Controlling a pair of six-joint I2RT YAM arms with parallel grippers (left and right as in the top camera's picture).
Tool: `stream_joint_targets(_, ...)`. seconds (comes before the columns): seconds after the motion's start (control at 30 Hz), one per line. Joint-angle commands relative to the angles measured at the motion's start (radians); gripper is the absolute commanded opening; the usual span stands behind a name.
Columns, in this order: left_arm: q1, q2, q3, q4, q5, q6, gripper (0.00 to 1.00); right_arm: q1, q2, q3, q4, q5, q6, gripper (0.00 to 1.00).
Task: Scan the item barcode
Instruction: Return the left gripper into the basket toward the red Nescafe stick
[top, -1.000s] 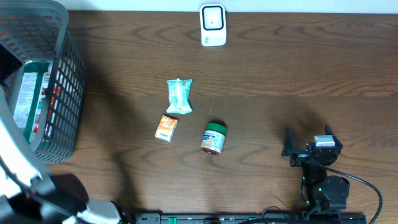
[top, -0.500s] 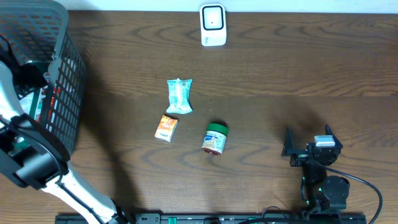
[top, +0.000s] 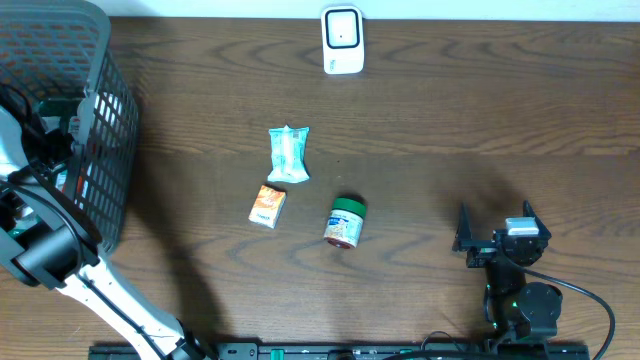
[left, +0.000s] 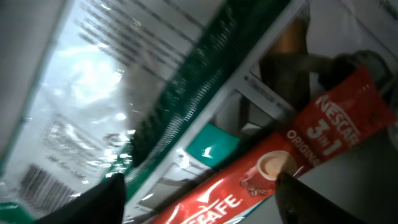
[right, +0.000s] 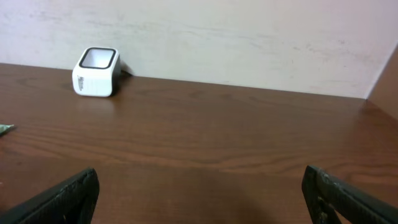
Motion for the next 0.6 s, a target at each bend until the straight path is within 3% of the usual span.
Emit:
stream_joint_targets(0.0, 0.002, 0.014, -0.003, -0.012, 0.077, 0.028, 0.77, 0.003, 0.0, -0.001, -0.004, -0.005, -0.01, 0.99)
stream_joint_targets(0.1, 0.002, 0.014, -0.003, -0.03, 0.076, 0.027, 0.75, 0.003, 0.0, -0.001, -0.004, -0.005, -0.01, 0.99)
stream_joint_targets(0.27, 0.002, 0.016, -0.003, -0.056, 0.076, 0.026, 0.55, 0.003, 0.0, -0.001, -0.004, -0.005, -0.01, 0.99)
stream_joint_targets(0.57, 0.002, 0.016, -0.003, -0.055, 0.071, 0.023, 0.5, 0.003, 0.0, -0.001, -0.004, -0.005, -0.01, 0.99)
